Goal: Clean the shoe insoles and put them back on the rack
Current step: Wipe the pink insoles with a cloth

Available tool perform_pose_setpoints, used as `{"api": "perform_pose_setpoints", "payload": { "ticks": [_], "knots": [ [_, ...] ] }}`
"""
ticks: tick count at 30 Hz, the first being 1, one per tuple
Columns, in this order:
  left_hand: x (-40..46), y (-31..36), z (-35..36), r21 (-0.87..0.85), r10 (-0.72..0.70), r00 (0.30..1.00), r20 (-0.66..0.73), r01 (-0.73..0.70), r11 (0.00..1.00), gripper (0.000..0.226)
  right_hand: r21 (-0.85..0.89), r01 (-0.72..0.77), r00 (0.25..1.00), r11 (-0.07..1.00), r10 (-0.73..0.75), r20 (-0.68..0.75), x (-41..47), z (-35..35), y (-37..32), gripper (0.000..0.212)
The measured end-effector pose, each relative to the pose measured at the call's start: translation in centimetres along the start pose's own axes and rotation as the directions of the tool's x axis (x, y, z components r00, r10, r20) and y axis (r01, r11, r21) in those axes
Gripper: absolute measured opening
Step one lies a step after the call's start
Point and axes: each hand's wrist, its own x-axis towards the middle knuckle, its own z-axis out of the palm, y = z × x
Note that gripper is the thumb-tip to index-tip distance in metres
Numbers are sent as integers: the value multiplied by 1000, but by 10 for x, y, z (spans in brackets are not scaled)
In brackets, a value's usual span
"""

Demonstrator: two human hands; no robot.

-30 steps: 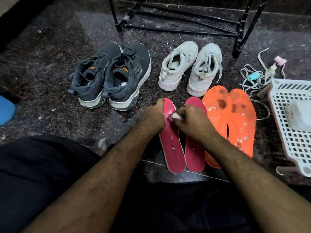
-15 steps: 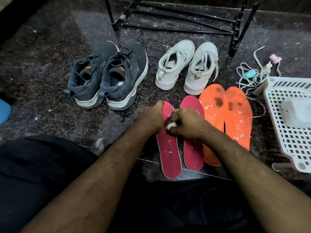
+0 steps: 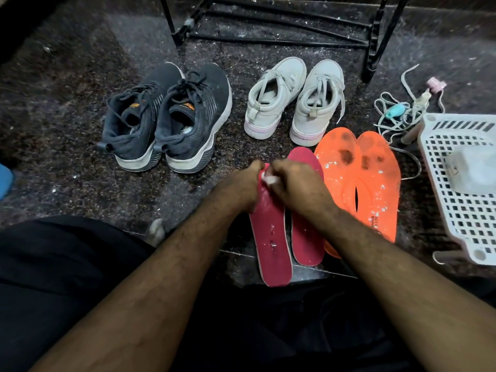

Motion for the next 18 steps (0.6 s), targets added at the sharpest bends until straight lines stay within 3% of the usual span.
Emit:
{"api": "perform_pose_setpoints", "payload": {
  "ticks": [2,4,6,8,9,12,14,15,16,18],
  "knots": [
    [0,-1,1,55,-12,1000,-6,12,998,89,-4,94,971,996,-91,219,-1,-4,-8,8],
    [2,-3,3,70,-24,1000,0,24,997,98,50,86,932,995,-98,350,1,-13,-8,10],
    [2,-3,2,62,-13,1000,1,13,998,91,42,43,974,998,-51,223,5,-16,-3,9],
    [2,-2,1,78,-20,1000,17,18,997,89,-134,12,1000,991,-10,14,6,-14,0,8],
    [3,-3,1,87,-23,1000,19,22,996,91,-165,26,999,986,-20,35,5,-13,-3,8],
    [5,-4,4,105,-31,999,5,30,994,97,1,97,904,995,-88,418,-3,-17,-18,14],
    [5,-6,6,100,-33,999,3,32,994,94,64,80,851,995,-101,516,-5,-22,-18,28],
    [5,-6,6,85,-27,1000,9,26,996,92,67,65,882,996,-89,463,-3,-20,-15,22],
    [6,-6,6,60,-27,1000,13,26,998,90,40,52,939,998,-62,339,0,-18,-11,12],
    [5,-5,4,8,-20,1000,-2,20,1000,81,-50,10,999,999,-8,41,6,-13,-1,13]
  ]
}}
